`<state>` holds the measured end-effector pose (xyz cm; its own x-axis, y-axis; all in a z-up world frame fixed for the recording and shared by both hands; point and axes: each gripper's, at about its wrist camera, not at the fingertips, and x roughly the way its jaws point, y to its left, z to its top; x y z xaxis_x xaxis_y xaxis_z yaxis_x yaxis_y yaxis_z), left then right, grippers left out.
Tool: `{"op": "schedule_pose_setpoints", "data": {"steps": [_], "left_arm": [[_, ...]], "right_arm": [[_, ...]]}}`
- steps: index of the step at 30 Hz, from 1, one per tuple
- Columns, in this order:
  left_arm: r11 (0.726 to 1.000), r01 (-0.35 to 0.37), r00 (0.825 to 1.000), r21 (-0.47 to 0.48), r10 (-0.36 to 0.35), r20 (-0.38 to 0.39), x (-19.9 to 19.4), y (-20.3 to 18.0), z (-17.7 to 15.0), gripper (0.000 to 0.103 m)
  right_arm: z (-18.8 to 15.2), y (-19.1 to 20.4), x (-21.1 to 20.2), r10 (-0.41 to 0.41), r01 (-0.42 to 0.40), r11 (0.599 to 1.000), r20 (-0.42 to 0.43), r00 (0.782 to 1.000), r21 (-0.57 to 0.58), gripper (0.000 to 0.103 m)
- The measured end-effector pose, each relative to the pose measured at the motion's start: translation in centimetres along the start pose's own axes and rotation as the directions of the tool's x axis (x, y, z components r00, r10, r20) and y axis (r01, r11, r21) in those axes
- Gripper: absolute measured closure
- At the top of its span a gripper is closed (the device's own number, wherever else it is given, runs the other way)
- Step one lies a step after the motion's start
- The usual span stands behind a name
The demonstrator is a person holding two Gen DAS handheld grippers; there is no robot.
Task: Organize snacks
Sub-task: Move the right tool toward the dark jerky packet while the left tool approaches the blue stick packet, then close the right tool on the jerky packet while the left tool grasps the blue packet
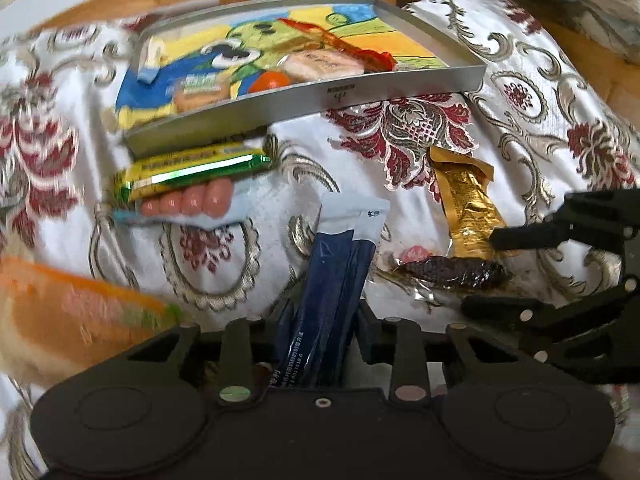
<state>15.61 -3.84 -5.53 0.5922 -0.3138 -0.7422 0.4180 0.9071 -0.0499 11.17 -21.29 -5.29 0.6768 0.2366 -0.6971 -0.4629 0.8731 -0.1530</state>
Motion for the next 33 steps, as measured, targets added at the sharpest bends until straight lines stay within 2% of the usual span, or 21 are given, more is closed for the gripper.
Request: {"op": "schedule_pose_setpoints", "data": {"steps": [3, 8, 12, 17, 20, 21, 22, 33], "left_arm": [[0.999, 0.025, 1.0, -0.048, -0.026, -0.018, -0.2, 0.1, -0.1, 0.069], [0.999, 0.023, 1.0, -0.045, -0.024, -0.014, 0.1, 0.0, -0.5, 0.068], [0.999, 0.023, 1.0, -0.037, -0.023, -0.009, 0.4, 0.0, -0.7, 0.065], [1.0, 0.018, 1.0, -0.025, -0.018, -0.003, 0.6, -0.1, -0.7, 0.064], [1.0, 0.015, 1.0, -0.024, -0.015, 0.001, 0.4, -0.2, -0.9, 0.065], [1.0, 0.01, 1.0, -0.021, -0.01, 0.002, 0.4, -0.3, -0.9, 0.066], [1.0, 0.007, 1.0, -0.018, -0.007, 0.003, 0.3, -0.4, -1.0, 0.067], [0.996, -0.008, 1.0, -0.086, 0.008, -0.002, -1.5, -1.0, -2.1, 0.07]], "right_arm": [[0.3, 0.2, -0.8, 0.006, -0.005, 0.999, -0.033, 0.999, 0.036, 0.046], [0.1, 0.6, -0.7, 0.004, -0.004, 1.0, -0.032, 0.999, 0.001, 0.042], [-0.2, 0.2, 0.2, 0.012, -0.012, 1.0, 0.001, 1.0, 0.002, 0.035], [-0.7, 0.1, 0.6, 0.019, -0.019, 0.999, 0.027, 0.999, 0.026, 0.032], [-0.8, 0.3, 0.5, 0.009, -0.01, 0.999, 0.029, 1.0, 0.035, 0.038], [-0.8, 0.5, 0.4, 0.011, -0.012, 0.999, 0.026, 1.0, 0.036, 0.044], [-0.8, 0.7, 0.3, 0.01, -0.011, 0.999, 0.023, 1.0, 0.037, 0.046], [-1.1, 2.3, -1.6, -0.069, 0.067, 0.996, 0.025, 0.997, 0.06, 0.052]]}}
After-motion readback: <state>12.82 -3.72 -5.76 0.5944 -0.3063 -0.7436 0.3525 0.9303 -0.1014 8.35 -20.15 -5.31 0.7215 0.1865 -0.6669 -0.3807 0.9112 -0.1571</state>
